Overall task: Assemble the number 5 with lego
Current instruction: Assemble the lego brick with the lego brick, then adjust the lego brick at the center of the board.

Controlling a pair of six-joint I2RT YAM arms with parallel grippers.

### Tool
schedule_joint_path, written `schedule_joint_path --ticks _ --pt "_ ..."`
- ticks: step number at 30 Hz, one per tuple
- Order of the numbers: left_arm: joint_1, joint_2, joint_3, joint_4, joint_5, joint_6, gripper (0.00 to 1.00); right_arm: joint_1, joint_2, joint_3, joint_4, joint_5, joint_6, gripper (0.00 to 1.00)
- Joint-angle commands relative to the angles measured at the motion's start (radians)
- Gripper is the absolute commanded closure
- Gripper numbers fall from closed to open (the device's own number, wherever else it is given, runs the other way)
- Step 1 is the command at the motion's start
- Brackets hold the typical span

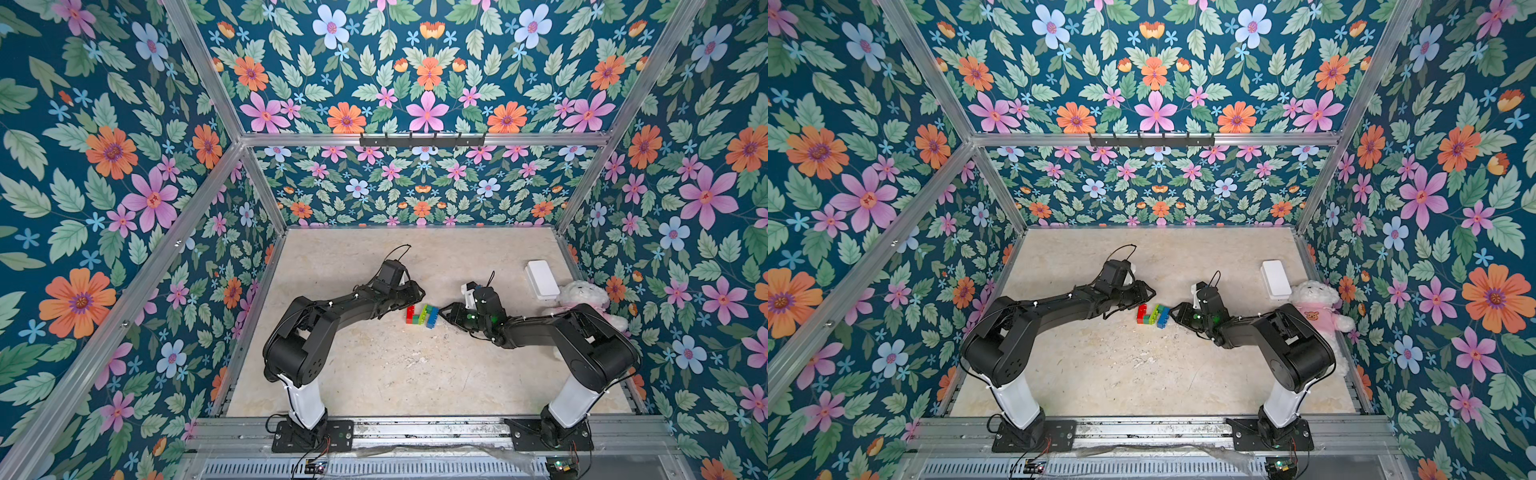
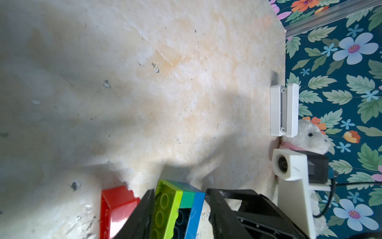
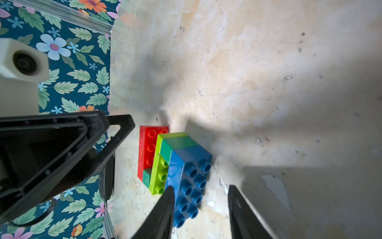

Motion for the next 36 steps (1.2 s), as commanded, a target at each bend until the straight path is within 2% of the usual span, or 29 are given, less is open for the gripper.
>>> schedule_joint_path --ticks 1,7,13,19,23,27,36 --pt "0.009 -0.039 -0.03 -0.017 -0.025 0.021 0.53 0.007 0.004 0.01 -0.002 0.002 -0.007 0.55" --pt "0.052 -0.146 -0.182 0.013 -0.049 0.012 0.6 0.015 -0.019 0.024 -0.053 0.024 -0.026 0.55" --pt "0.055 -0.18 -0.267 0.069 -0.041 0.008 0.62 0.071 -0.104 0.112 -0.28 0.14 -0.098 0.55" --pt "0.074 -0.148 -0.316 0.195 -0.009 -0.008 0.62 0.142 -0.084 0.254 -0.51 0.232 -0.13 0.52" --pt "0.088 -0.123 -0.329 0.28 0.02 -0.019 0.61 0.141 -0.104 0.248 -0.522 0.274 -0.11 0.48" --pt "0.088 -0.096 -0.325 0.338 0.05 -0.028 0.6 0.138 -0.095 0.242 -0.511 0.277 -0.099 0.48" --pt "0.088 -0.059 -0.323 0.394 0.079 -0.049 0.63 0.105 -0.02 0.2 -0.359 0.187 -0.07 0.48"
